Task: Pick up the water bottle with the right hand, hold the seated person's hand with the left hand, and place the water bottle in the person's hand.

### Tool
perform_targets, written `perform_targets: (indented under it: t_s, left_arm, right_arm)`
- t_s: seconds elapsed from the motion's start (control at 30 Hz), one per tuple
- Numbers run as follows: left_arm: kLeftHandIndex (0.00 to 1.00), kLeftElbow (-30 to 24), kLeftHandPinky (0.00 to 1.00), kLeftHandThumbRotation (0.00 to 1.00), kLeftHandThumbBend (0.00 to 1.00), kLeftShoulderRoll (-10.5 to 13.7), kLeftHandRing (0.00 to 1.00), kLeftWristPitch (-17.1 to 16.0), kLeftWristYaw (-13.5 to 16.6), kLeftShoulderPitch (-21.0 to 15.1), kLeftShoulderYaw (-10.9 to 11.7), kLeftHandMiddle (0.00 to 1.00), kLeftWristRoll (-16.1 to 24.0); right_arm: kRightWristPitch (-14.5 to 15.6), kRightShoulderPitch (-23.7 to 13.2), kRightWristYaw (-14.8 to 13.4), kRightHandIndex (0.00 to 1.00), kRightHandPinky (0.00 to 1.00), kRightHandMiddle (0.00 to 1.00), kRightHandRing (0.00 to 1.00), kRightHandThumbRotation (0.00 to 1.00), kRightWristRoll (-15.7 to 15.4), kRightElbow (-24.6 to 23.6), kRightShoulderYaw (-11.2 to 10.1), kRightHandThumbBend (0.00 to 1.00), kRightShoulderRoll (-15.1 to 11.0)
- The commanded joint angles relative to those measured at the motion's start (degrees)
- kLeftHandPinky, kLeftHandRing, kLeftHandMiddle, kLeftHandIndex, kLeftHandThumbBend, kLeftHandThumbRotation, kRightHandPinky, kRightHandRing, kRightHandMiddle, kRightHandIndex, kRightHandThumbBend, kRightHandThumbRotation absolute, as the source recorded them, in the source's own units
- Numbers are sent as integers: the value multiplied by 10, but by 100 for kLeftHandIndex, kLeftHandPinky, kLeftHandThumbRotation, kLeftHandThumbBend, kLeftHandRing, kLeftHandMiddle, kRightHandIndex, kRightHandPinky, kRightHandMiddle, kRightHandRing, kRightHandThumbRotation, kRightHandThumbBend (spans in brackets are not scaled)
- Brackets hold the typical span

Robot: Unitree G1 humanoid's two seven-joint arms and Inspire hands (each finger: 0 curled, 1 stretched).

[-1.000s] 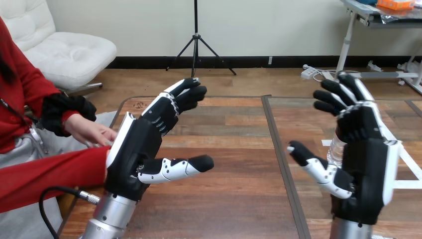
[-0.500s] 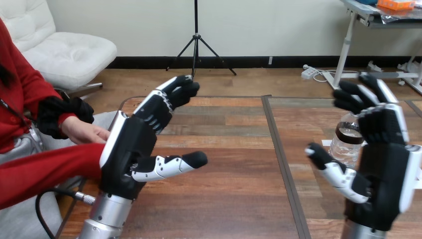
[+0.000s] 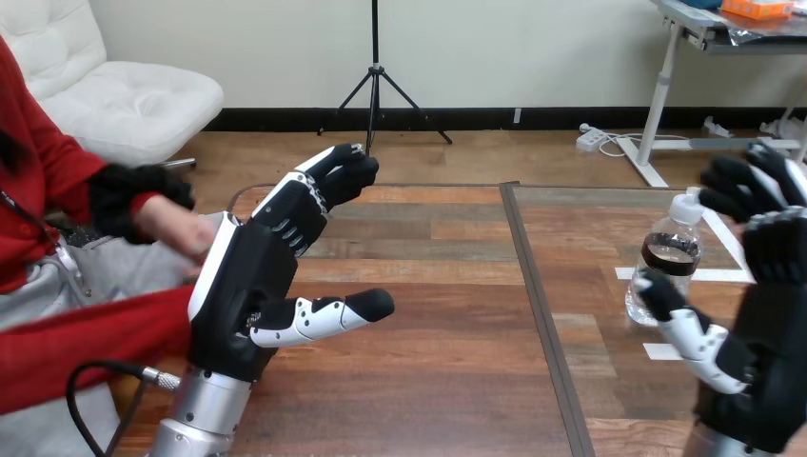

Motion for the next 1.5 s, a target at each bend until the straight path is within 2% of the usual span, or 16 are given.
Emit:
perform_targets:
  t_s: [0.0,0.4,0.67,1.2,1.47]
  left_arm:
    - [81,-11,84,33,100,-7,82,-2,-3,-33,9,81,-12]
    - [80,-13,84,34,100,-10,82,2,-8,-30,15,80,-14]
    - [80,-16,84,35,100,-11,82,5,-10,-28,19,80,-11]
    - [80,-23,84,36,100,-10,81,7,-11,-23,20,80,-11]
    - [80,-23,84,37,100,-12,82,7,-14,-21,20,80,-13]
  right_arm:
    - [-6,-43,-10,76,64,72,70,45,-9,-8,-20,100,-6]
    - [-11,-57,-22,76,66,74,72,47,3,29,-46,100,-32]
    - [11,-58,-29,79,70,78,76,51,-1,48,-59,100,-50]
    - [49,-72,-9,86,82,87,86,51,49,120,-46,100,-88]
    - [67,-91,21,88,86,89,88,49,87,170,-37,100,-105]
